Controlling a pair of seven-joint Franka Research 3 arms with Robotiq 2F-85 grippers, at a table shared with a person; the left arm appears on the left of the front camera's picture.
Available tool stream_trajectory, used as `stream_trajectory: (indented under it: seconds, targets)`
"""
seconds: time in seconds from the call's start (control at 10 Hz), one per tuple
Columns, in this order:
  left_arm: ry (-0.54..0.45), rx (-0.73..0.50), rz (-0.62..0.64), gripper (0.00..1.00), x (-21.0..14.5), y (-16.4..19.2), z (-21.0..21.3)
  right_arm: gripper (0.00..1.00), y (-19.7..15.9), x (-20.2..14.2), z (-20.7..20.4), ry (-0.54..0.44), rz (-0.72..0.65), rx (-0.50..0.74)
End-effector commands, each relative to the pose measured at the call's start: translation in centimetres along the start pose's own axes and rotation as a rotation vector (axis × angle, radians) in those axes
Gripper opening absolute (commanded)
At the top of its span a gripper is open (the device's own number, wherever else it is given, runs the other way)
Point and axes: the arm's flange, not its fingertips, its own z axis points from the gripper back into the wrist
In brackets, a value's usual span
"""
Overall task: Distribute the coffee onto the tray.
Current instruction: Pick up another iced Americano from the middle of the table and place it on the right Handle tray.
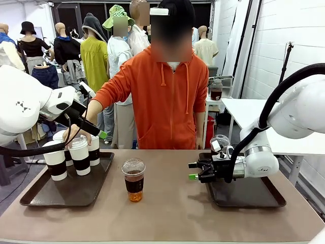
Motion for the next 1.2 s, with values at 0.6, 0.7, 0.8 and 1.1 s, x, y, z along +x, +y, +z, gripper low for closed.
stream_trajectory:
  seconds: [0.6, 0.7, 0.8, 1.1]
  targets:
    - [-0.008, -0.015, 0.002, 1.0, -0.2, 0.1, -0.1, 1.0, 1.7, 0.9, -6.8, -0.048, 0.02, -0.028]
    - [-0.008, -0.015, 0.002, 1.0, -0.2, 0.1, -0.1, 1.0, 1.8, 0.9, -7.9, -0.039, 0.017, -0.021]
    - [-0.008, -0.015, 0.002, 1.0, -0.2, 0.1, -0.1, 1.0, 1.9, 0.8, -9.1, -0.047, 0.017, -0.008]
    - [-0.008, -0.015, 0.002, 1.0, -0.2, 0.1, -0.1, 1.0, 2.0, 0.4, -12.3, -0.022, 0.019, 0.038]
